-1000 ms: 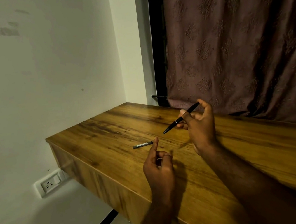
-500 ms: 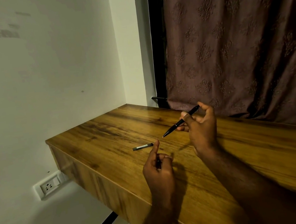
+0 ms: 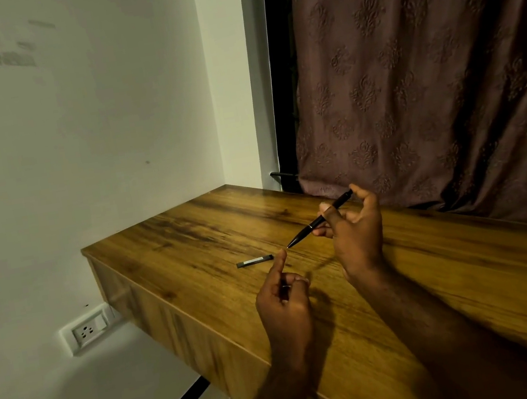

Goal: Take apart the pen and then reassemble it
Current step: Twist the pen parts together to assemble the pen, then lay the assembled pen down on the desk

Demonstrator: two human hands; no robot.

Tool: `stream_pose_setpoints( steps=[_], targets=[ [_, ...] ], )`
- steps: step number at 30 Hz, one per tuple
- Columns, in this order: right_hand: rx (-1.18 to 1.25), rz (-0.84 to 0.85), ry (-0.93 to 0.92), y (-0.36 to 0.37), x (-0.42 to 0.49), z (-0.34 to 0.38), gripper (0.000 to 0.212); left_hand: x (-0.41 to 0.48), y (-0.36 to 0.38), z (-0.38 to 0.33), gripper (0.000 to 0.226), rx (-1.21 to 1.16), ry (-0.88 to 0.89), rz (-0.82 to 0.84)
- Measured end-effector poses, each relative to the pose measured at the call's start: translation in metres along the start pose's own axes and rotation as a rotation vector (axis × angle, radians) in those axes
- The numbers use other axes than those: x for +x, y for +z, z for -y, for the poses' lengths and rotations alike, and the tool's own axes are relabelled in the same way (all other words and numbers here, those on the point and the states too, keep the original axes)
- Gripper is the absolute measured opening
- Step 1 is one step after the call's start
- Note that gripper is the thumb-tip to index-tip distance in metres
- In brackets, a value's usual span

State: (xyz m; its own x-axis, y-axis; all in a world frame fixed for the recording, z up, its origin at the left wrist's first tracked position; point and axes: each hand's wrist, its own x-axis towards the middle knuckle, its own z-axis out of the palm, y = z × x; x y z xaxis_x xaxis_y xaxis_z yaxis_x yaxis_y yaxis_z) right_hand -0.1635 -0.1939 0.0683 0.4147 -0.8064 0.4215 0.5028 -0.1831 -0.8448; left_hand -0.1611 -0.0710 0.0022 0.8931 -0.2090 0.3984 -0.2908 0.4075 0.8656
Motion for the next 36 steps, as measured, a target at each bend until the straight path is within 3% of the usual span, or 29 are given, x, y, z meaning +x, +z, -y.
stream_pose_setpoints(
  steps=[13,17,22,25,28,36],
  targets=[
    [0.012,0.031,0.062,0.002,-0.011,-0.01,0.066,0.001,0.0,-0.006,0.053,0.0,-0.068,0.023],
    [0.063,-0.002,0.162,-0.001,-0.014,-0.013,0.079,0.002,0.004,-0.006,0.034,-0.011,-0.16,-0.048],
    [0.111,-0.013,0.275,0.001,-0.023,-0.018,0.08,0.01,0.0,-0.01,0.015,-0.032,-0.292,-0.136],
    [0.11,0.031,0.304,0.005,-0.031,-0.022,0.074,0.021,-0.008,-0.01,0.009,-0.094,-0.367,-0.091],
    [0.121,0.077,0.334,0.007,-0.034,-0.023,0.055,0.038,-0.025,-0.009,0.01,-0.089,-0.412,-0.047],
    [0.154,0.231,0.44,0.006,-0.027,-0.034,0.024,0.09,-0.077,-0.012,0.009,-0.031,-0.408,0.168]
  ],
)
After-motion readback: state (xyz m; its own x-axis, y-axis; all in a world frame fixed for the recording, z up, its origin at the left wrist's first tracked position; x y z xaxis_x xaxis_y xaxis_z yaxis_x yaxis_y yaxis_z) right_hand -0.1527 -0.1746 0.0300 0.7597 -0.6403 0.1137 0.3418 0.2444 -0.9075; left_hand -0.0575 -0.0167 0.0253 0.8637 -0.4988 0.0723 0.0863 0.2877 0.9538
